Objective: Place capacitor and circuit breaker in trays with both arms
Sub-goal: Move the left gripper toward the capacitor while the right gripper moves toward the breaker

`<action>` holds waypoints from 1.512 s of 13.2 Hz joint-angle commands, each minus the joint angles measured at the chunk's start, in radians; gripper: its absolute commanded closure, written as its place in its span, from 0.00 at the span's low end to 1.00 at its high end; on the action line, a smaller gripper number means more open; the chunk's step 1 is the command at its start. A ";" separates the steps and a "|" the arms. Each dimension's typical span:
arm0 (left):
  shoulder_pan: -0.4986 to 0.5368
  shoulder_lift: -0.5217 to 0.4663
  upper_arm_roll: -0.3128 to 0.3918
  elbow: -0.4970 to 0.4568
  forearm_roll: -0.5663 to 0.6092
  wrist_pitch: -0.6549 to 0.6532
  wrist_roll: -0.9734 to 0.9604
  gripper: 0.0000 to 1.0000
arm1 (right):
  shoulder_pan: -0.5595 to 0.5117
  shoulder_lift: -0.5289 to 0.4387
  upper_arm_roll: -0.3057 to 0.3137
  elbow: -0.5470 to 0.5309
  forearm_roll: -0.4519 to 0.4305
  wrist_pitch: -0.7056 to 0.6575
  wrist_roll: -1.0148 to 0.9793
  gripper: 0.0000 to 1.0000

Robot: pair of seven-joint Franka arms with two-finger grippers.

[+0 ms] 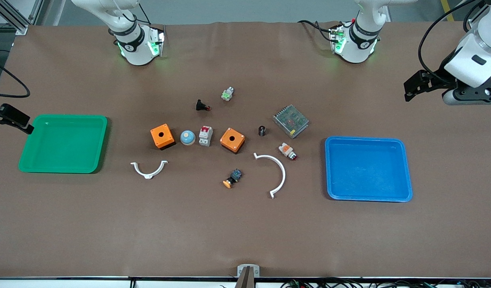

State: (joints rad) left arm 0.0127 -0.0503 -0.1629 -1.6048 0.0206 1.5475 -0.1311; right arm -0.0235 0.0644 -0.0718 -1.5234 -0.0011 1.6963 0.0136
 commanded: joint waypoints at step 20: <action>-0.246 0.263 -0.132 -0.041 -0.007 0.202 -0.556 0.00 | 0.169 0.118 0.003 0.025 0.007 0.002 0.025 0.00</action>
State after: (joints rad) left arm -0.1868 0.1813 -0.2970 -1.6029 0.0206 1.6777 -0.5839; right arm 0.1258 0.1584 -0.0632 -1.5233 0.0000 1.7084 0.0329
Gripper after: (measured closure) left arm 0.000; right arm 0.000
